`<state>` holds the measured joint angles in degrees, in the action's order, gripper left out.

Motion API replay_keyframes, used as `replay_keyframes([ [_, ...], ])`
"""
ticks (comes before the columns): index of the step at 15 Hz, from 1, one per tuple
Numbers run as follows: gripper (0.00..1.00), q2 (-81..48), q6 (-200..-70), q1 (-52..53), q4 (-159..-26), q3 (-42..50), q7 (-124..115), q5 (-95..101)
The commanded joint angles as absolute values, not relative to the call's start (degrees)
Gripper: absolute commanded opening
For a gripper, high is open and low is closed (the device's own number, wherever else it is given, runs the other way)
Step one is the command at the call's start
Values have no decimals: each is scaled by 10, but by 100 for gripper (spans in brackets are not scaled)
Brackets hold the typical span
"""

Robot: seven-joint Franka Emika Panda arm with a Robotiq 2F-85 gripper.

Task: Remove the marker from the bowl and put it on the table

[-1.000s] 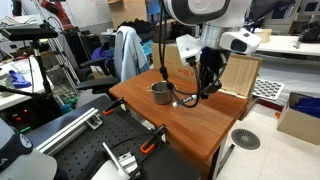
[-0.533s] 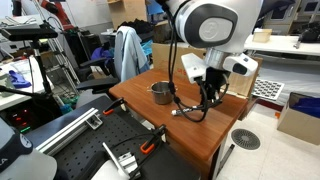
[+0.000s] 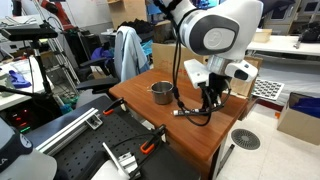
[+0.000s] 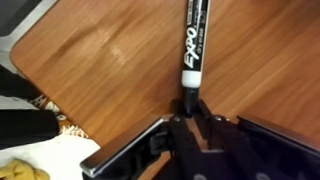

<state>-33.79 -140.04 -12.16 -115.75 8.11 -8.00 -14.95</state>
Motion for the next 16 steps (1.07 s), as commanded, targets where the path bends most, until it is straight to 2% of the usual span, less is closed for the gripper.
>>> replay_keyframes([
  [1,44,-358,-1396,-118,-1136,82,-82,-137],
  [3,51,-359,-1396,-115,-1135,82,-84,-136],
  [9,96,-368,-1392,-113,-1126,76,-80,-141],
  [11,100,-370,-1392,-113,-1124,76,-80,-141],
  [16,100,-366,-1394,-109,-1121,78,-82,-137],
])
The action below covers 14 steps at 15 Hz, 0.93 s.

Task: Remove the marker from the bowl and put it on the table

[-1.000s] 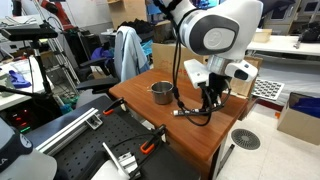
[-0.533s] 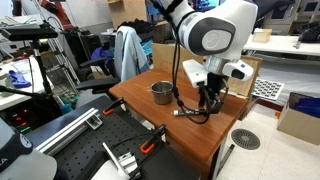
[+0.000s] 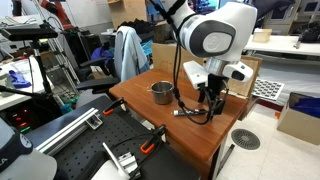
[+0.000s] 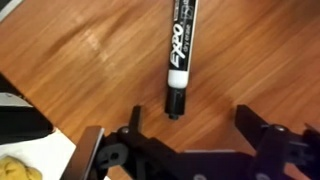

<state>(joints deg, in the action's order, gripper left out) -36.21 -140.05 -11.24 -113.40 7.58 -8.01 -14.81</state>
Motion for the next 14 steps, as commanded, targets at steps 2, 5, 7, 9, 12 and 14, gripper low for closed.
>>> replay_keyframes([
  [2,100,-361,-1398,-105,-1119,78,-83,-133],
  [5,100,-340,-1406,-96,-1118,78,-84,-130],
  [7,100,-317,-1408,-86,-1121,78,-88,-125],
  [9,100,-285,-1406,-73,-1127,80,-96,-116],
  [12,100,-243,-1390,-54,-1128,85,-132,-100],
  [14,100,-215,-1390,-43,-1138,91,-157,-78],
])
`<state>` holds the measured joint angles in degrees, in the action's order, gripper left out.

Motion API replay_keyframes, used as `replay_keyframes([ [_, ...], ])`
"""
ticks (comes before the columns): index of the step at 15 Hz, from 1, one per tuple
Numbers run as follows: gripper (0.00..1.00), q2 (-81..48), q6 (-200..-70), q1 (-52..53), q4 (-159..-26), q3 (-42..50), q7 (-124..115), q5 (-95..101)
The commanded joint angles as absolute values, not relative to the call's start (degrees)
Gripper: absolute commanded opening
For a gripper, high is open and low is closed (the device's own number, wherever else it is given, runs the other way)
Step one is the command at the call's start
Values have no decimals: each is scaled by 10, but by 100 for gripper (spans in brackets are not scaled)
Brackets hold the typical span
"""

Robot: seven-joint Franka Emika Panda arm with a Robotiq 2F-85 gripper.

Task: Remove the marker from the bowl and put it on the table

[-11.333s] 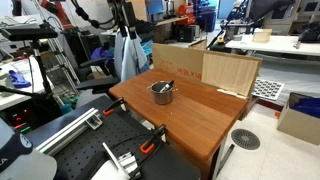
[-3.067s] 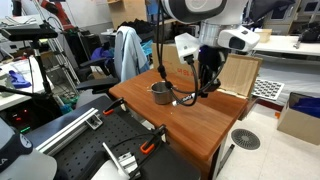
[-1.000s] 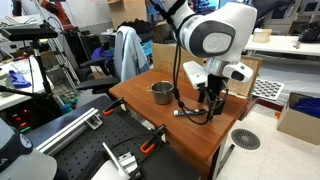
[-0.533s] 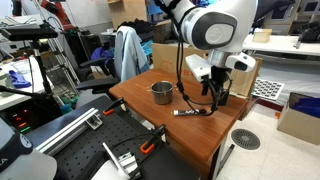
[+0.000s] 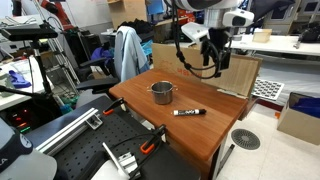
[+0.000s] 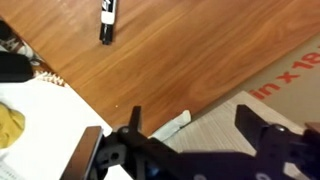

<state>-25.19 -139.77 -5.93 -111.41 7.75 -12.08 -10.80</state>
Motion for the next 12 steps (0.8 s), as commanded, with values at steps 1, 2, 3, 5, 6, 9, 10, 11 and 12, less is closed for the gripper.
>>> replay_keyframes([
  [1,100,-239,-1394,-58,-1116,77,-134,-96],
  [2,100,-231,-1394,-56,-1119,76,-137,-93],
  [3,100,-231,-1394,-56,-1119,76,-137,-94],
  [5,100,-237,-1394,-58,-1120,76,-137,-94],
  [6,100,-238,-1394,-58,-1120,76,-137,-94],
  [9,100,-238,-1394,-58,-1120,76,-137,-94],
  [10,100,-238,-1394,-58,-1120,76,-137,-94],
  [11,100,-238,-1394,-58,-1120,76,-137,-94],
  [12,100,-238,-1394,-58,-1120,76,-137,-94],
])
